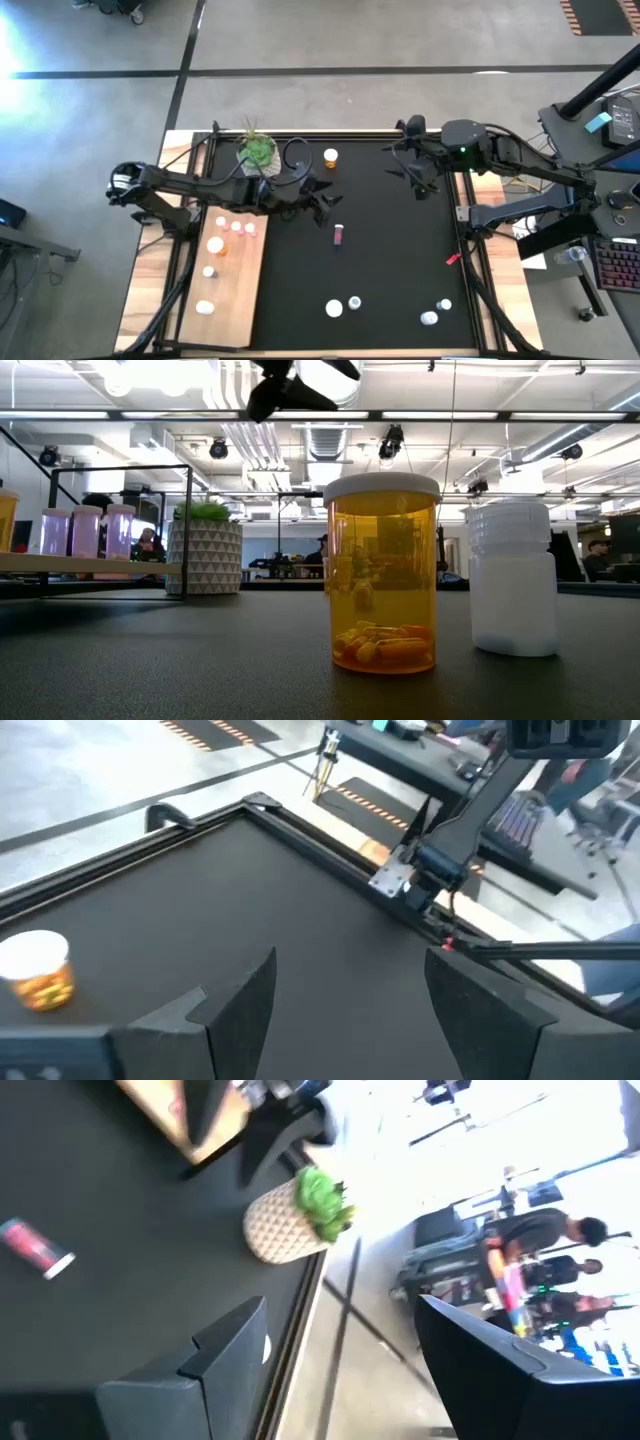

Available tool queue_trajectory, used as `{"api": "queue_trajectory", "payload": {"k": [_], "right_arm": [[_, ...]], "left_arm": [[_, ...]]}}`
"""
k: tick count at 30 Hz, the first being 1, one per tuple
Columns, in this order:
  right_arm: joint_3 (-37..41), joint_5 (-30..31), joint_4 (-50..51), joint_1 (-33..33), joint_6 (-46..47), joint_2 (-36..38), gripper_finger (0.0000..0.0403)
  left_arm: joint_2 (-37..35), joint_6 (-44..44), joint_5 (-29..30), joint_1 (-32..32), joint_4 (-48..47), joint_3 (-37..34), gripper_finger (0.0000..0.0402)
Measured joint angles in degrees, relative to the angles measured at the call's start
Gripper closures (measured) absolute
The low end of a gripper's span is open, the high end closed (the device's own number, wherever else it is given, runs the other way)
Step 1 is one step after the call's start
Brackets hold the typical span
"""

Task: Pick and place medicine bottles onto shelf by color
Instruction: Put the bottom blue pill bottle on the shelf aligned with the other blue pill bottle

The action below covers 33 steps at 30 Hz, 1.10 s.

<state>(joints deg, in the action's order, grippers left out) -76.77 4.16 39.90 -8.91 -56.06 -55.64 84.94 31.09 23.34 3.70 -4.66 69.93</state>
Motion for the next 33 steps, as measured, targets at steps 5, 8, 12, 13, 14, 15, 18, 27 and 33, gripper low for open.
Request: {"api": "queue_trajectory", "payload": {"k": [5,8,12,13,14,15,18,27,33], "right_arm": [[0.00,-0.02,-1.77,0.02,8.84,-0.14,0.0156],[-0.04,-0.04,-1.15,0.02,28.27,-0.43,0.0156],[-0.60,-0.02,-3.74,0.02,47.98,-1.60,0.0156],[-0.66,-0.04,-4.40,0.02,51.45,-1.94,0.0156],[-0.78,-0.04,-4.98,0.02,54.58,-2.21,0.0156],[-0.90,-0.07,-4.83,0.02,57.46,-2.51,0.0156],[-0.85,-0.11,-1.15,0.04,64.51,-3.47,0.0156],[-0.98,-2.70,2.37,0.02,81.82,-9.41,0.0156],[-5.47,-6.14,29.12,0.93,86.50,-12.58,0.0156]], "left_arm": [[2.10,0.07,-0.33,0.01,5.05,0.02,0.0162],[2.22,0.08,-0.31,0.01,5.55,0.46,0.0162],[2.24,0.04,-0.31,0.01,5.75,0.74,0.0162],[2.24,0.04,-0.31,0.01,5.72,0.74,0.0162],[2.24,0.04,-0.31,0.01,5.72,0.74,0.0162],[2.24,0.04,-0.29,0.01,5.74,0.74,0.0162],[2.24,0.04,-0.29,0.01,5.72,0.74,0.0162],[2.22,-0.45,-1.53,0.01,5.56,0.74,0.0162],[2.20,-0.41,-5.92,0.01,4.81,0.74,0.0162]]}}
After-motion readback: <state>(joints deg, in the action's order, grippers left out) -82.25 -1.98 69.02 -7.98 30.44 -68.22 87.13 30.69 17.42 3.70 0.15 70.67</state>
